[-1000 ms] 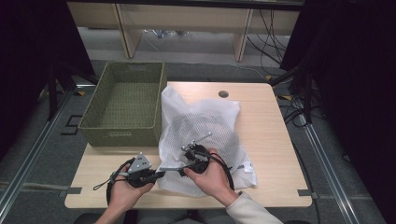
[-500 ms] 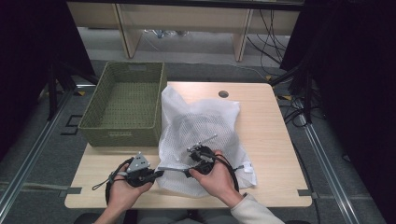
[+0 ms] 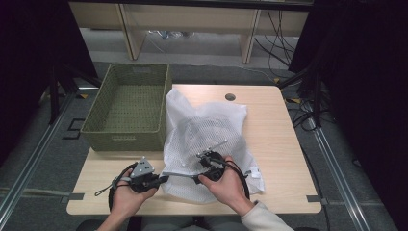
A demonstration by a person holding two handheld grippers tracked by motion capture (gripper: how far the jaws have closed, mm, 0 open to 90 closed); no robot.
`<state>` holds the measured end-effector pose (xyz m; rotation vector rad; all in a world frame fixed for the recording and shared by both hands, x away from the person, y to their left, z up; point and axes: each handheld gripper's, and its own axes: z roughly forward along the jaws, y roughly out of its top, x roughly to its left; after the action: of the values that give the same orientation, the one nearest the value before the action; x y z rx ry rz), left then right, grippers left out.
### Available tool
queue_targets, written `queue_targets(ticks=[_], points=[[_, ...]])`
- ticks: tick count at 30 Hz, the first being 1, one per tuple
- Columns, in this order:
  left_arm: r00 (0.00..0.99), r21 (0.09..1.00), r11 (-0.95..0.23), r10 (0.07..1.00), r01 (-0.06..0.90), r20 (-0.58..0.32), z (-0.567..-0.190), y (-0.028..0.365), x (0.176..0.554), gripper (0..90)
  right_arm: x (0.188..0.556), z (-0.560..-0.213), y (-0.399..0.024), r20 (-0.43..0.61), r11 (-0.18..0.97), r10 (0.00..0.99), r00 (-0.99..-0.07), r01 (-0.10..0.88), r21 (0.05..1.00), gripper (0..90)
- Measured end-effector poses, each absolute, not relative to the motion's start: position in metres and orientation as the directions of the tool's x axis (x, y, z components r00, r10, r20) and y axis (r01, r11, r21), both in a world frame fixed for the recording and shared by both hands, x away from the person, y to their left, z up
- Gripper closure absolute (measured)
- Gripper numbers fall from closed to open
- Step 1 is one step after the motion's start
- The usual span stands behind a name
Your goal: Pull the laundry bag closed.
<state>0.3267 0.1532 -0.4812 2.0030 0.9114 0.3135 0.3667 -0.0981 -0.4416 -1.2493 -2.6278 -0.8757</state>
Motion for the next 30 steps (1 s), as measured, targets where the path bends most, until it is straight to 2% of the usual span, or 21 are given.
queue_targets(ticks=[3, 13, 14, 16, 17, 19, 22, 25, 27, 30], points=[[0.686, 0.810, -0.309, 0.712, 0.499, -0.151, -0.482, 0.152, 0.326, 88.2, 0.367, -0.442, -0.102, 0.321, 0.498, 0.681, -0.659, 0.737, 0.457, 87.1], [0.685, 0.810, -0.322, 0.717, 0.490, -0.130, -0.482, 0.153, 0.327, 88.3, 0.365, -0.442, -0.112, 0.347, 0.474, 0.696, -0.629, 0.765, 0.436, 87.1], [0.669, 0.823, -0.267, 0.724, 0.501, -0.172, -0.483, 0.150, 0.326, 88.3, 0.365, -0.442, -0.113, 0.346, 0.474, 0.694, -0.631, 0.763, 0.440, 87.1], [0.672, 0.821, -0.275, 0.722, 0.500, -0.167, -0.483, 0.150, 0.326, 88.3, 0.366, -0.442, -0.116, 0.336, 0.488, 0.687, -0.644, 0.752, 0.444, 87.1], [0.713, 0.793, -0.367, 0.692, 0.486, -0.117, -0.481, 0.157, 0.328, 88.3, 0.366, -0.443, -0.116, 0.332, 0.491, 0.684, -0.650, 0.746, 0.449, 87.1], [0.685, 0.799, -0.320, 0.713, 0.508, -0.150, -0.482, 0.154, 0.327, 88.2, 0.366, -0.443, -0.118, 0.333, 0.489, 0.686, -0.647, 0.749, 0.447, 87.1], [0.703, 0.798, -0.351, 0.700, 0.491, -0.124, -0.481, 0.157, 0.328, 88.2, 0.366, -0.443, -0.120, 0.331, 0.494, 0.685, -0.649, 0.747, 0.445, 87.1], [0.695, 0.802, -0.334, 0.706, 0.494, -0.134, -0.482, 0.157, 0.328, 88.3, 0.365, -0.442, -0.123, 0.323, 0.474, 0.707, -0.630, 0.760, 0.444, 87.1], [0.668, 0.815, -0.276, 0.724, 0.510, -0.173, -0.483, 0.153, 0.327, 88.3, 0.364, -0.442, -0.125, 0.326, 0.473, 0.707, -0.628, 0.762, 0.442, 87.1], [0.670, 0.814, -0.283, 0.723, 0.507, -0.166, -0.483, 0.154, 0.328, 88.2, 0.364, -0.443, -0.126, 0.318, 0.471, 0.712, -0.626, 0.762, 0.445, 87.1]])
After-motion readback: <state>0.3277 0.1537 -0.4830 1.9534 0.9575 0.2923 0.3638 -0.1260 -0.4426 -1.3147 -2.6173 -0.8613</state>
